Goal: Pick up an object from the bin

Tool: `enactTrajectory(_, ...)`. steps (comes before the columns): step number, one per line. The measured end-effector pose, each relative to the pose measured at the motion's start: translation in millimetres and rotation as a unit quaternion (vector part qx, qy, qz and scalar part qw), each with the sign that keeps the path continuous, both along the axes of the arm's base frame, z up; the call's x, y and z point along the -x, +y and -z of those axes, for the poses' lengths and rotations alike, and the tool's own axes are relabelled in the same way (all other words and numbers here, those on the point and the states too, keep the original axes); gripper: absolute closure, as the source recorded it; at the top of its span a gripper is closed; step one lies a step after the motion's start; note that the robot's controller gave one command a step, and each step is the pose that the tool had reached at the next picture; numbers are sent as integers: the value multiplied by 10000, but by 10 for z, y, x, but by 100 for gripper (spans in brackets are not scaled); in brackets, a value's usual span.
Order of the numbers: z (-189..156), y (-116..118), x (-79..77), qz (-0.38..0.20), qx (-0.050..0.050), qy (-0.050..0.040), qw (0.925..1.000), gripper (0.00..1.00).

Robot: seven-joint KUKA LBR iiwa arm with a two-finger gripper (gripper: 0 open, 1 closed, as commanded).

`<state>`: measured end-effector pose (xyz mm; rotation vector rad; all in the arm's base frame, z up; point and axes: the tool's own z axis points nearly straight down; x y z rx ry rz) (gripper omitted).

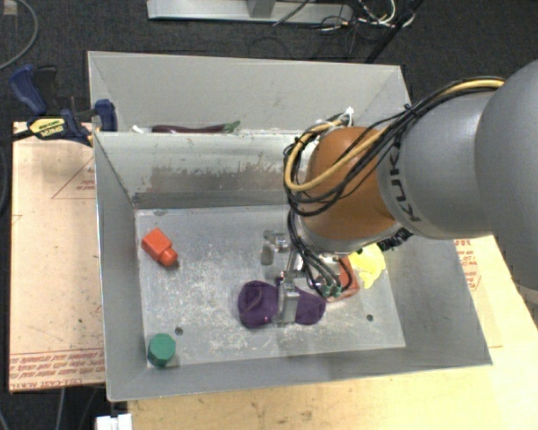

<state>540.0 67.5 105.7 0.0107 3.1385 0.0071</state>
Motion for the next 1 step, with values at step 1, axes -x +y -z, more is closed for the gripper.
enactTrajectory(1,367,130,354,670,5,33,9977,0)
